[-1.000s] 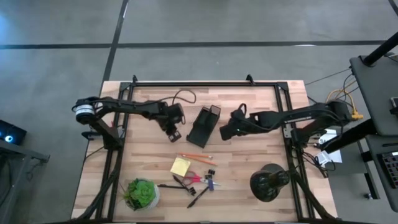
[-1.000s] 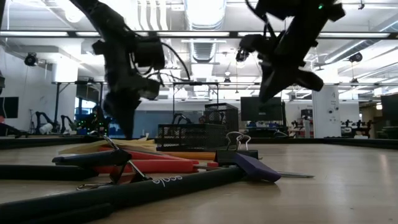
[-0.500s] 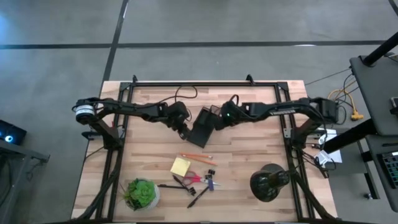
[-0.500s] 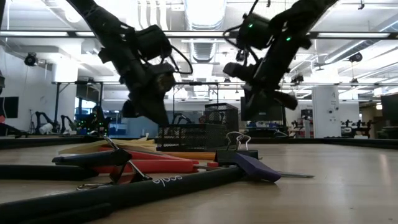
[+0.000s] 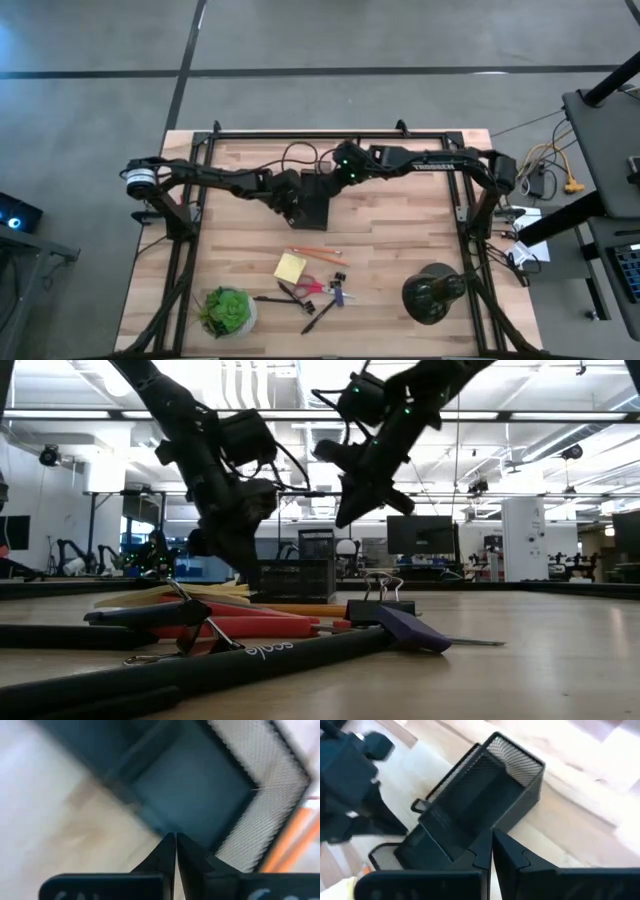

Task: Pick and place office supplies into organizer
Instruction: Adjust the desk organizer

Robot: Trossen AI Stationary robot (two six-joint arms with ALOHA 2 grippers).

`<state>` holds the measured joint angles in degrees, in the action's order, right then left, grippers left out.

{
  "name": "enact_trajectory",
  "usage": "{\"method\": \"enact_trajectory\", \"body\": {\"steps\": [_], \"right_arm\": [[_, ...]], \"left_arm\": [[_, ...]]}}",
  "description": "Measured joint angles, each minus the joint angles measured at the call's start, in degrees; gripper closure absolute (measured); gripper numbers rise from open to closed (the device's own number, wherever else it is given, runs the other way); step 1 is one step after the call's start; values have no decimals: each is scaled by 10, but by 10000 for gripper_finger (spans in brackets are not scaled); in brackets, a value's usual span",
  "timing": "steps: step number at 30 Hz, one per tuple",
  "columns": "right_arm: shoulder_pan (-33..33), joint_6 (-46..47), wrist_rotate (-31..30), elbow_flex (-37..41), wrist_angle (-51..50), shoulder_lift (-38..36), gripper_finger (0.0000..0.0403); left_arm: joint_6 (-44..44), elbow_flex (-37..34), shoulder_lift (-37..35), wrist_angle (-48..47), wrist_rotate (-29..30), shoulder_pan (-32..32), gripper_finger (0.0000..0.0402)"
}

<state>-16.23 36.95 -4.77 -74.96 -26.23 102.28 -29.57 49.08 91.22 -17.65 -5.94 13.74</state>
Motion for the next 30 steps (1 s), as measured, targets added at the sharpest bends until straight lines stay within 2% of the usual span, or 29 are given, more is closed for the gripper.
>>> {"method": "enact_trajectory", "body": {"steps": [3, 7, 9, 13, 16, 19, 27, 30], "right_arm": [[0, -12, -15, -9, -28, -7, 394], [2, -12, -22, 5, -38, -34, 394], [3, -11, -28, 10, -53, -41, 394], [7, -11, -43, 14, -81, -48, 394], [10, -9, -45, 17, -86, -53, 394], [9, -7, -45, 19, -88, -53, 394], [18, -7, -45, 20, -84, -55, 394], [29, -6, -69, 21, -105, -72, 394]], "left_arm": [[16, 0, -16, -40, 34, 1, 402], [60, 0, -27, -61, 35, 0, 402], [82, 0, -23, -59, 9, -2, 402], [132, 0, -2, -58, -86, -19, 402], [139, 0, 12, -53, -101, -38, 402], [135, -1, 28, -7, -102, -53, 402], [73, 22, 104, 210, -81, -51, 402], [74, 46, 131, 257, -79, -51, 402]]}}
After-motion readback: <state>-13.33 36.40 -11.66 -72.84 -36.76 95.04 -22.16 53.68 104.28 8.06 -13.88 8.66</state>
